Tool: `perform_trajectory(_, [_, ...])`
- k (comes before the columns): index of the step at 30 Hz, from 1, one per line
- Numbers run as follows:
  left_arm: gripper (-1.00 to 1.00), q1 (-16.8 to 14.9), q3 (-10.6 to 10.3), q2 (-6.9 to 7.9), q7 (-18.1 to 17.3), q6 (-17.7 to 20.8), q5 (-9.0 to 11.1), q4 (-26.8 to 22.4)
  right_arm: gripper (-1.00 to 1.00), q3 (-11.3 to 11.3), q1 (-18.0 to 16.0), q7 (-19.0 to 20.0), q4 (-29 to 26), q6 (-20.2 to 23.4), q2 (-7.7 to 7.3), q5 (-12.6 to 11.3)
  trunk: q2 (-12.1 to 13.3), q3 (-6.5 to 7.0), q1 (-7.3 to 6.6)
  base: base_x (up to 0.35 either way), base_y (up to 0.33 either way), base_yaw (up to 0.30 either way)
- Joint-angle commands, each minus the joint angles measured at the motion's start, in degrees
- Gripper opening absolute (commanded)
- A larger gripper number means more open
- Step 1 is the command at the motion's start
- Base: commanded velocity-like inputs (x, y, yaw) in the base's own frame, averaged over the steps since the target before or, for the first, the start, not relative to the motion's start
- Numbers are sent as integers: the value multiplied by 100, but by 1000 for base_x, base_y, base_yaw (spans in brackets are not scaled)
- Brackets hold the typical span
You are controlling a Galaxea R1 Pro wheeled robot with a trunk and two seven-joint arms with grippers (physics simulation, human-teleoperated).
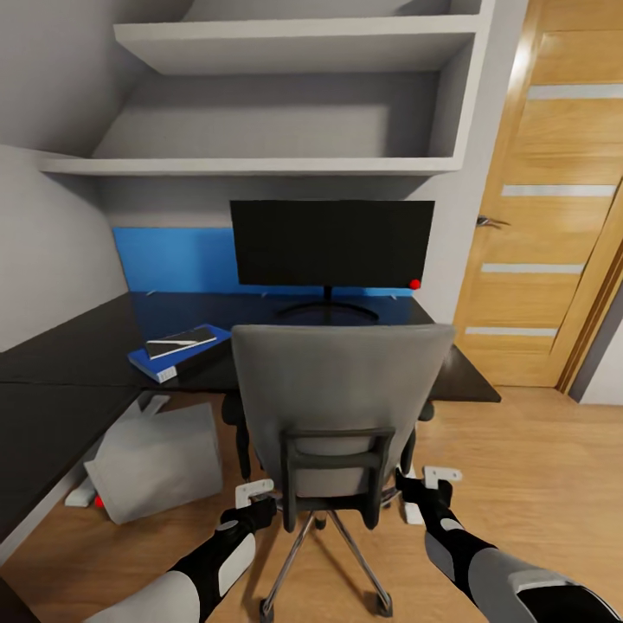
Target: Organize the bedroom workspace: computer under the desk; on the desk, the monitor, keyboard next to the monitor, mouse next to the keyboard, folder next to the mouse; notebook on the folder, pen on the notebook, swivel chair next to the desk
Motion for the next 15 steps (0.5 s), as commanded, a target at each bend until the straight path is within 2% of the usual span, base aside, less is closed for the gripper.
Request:
perform_trajectory(1, [100,-4,-51,2,35,-18,51,-2,100,57,-4,-11,0,-16,0,-46,-2,-6,0,51,0,0])
perform_trajectory(5, [100,-4,-53,2,35,-22,43,-15,100,57,-4,-11,-1,-15,0,-46,-2,-6,0,21,0,0])
perform_trajectory(13, [100,-4,-53,-7,55,-15,50,-52,100,57,-4,-11,-1,-15,0,-46,-323,-149,176,2,0,0])
perform_trajectory(15, [100,-4,-52,-7,58,-18,49,-62,100,57,-4,-10,-1,-15,0,-46,-323,-149,176,0,0,0])
